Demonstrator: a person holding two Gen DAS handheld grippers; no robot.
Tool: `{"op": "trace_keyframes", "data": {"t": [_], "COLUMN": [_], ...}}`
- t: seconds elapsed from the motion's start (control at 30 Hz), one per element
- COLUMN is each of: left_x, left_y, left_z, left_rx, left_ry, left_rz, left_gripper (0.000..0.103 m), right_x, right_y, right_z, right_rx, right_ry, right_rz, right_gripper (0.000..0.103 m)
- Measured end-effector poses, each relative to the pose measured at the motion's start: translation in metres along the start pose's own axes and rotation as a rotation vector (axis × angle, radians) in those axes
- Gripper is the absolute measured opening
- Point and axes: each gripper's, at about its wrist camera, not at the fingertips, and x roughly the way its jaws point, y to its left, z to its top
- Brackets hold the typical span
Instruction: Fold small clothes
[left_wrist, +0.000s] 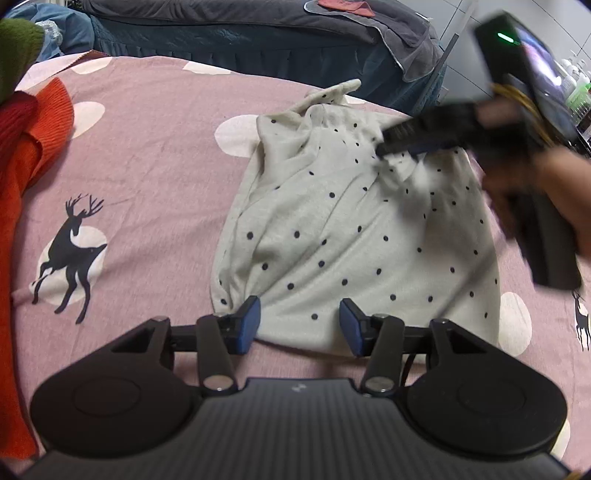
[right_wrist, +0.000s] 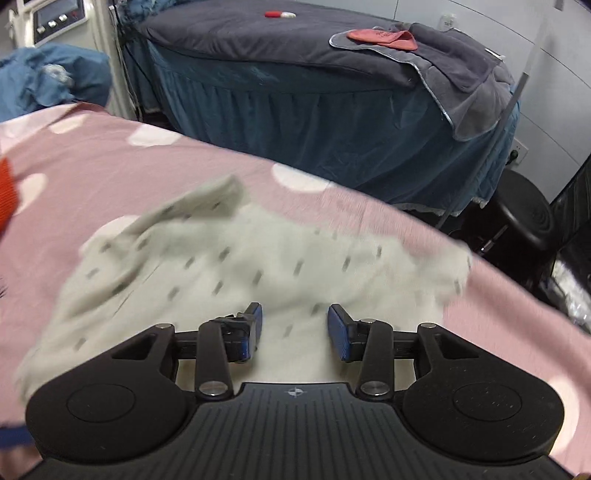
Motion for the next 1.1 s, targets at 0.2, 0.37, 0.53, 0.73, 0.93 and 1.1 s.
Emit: {"op": "trace_keyframes", "data": {"t": [0.2,0.37,0.53,0.73,0.93,1.1], "left_x": [-0.005,-0.014,-0.028,-0.033,-0.036,-0.042], "left_y": [0.004,0.017,0.038,0.060,0.063,0.059], "left_z": [-0.014,-0.016,-0.016,-0.024,-0.037,-0.043], "left_rx": [-0.014,-0.118,-0.250,-0.394,-0.424,-0.421], "left_ry": [0.008,-0.013,-0.051,-0.029,0.013,0.026], "left_rz": [0.036,0.015,-0.046,-0.102,-0.111,-0.115], "left_gripper": [0.063,0.064,0.073,0.074,0.075,0.078], "right_x": [0.014,-0.033,-0.094,-0.139,-0.128,-0.107], "right_y": [-0.024,-0.061,-0.085,-0.102,-0.087,-0.067], "right_z": [0.041,0.031,-0.018,-0.096,-0.154,-0.169], "right_rx": [0.017,0.146,0.172,0.294,0.431,0.544], "right_ry": [-0.034,-0.140,-0.161,-0.078,0.007,0.024], "right_rz": [-0.079,-0.040,0.073,0.235,0.319,0.383], "right_gripper": [0.076,0.102,0.103,0.103,0.103,0.103]}}
